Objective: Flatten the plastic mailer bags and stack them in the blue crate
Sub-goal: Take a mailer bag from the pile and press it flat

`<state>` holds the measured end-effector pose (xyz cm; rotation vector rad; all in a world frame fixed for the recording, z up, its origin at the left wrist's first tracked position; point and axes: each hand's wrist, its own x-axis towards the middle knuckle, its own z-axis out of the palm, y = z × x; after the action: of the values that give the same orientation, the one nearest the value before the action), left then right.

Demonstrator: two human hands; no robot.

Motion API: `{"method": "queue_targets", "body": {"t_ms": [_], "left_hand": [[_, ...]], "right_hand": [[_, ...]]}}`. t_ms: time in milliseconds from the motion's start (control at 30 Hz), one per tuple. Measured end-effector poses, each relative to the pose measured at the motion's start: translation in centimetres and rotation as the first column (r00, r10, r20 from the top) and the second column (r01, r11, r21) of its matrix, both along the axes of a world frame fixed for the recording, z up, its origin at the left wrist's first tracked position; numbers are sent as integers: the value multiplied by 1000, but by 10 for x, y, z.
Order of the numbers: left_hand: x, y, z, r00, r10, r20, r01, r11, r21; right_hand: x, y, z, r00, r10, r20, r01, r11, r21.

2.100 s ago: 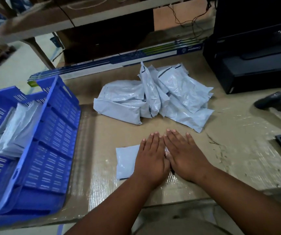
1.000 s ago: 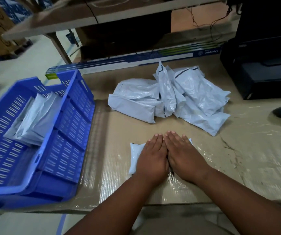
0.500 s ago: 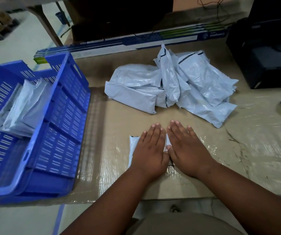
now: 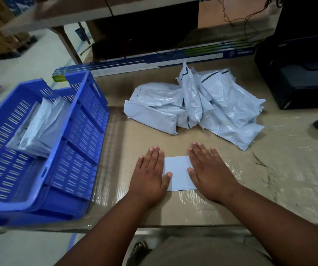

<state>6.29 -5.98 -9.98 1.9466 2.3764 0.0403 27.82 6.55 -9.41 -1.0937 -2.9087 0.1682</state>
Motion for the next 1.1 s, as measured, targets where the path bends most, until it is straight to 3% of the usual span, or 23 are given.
{"method": "queue_targets", "body": {"t_ms": [200, 300, 400, 833, 1000, 1100], "left_hand": [[4, -6, 10, 992, 123, 10, -123, 992, 1], [8, -22, 23, 998, 60, 31, -61, 998, 34], [16, -38, 18, 1000, -8, 0, 8, 1000, 17], [15, -45, -1, 1000, -20, 1, 20, 1000, -13], [26, -35, 15, 999, 41, 2, -41, 999, -28], [51, -18, 27, 991, -124, 50, 120, 991, 63]], "right_hand": [[1, 4, 7, 1000, 16, 27, -15, 1000, -25], [0, -5, 17, 1000, 31, 0, -31, 999, 8], [-9, -31, 19, 986, 163, -24, -160, 983, 84], [-17, -52, 0, 987, 160, 26, -159, 987, -31], [-5, -41, 7, 982, 168, -81, -175, 979, -100], [19, -32, 9, 996, 74, -57, -76, 997, -33]]}}
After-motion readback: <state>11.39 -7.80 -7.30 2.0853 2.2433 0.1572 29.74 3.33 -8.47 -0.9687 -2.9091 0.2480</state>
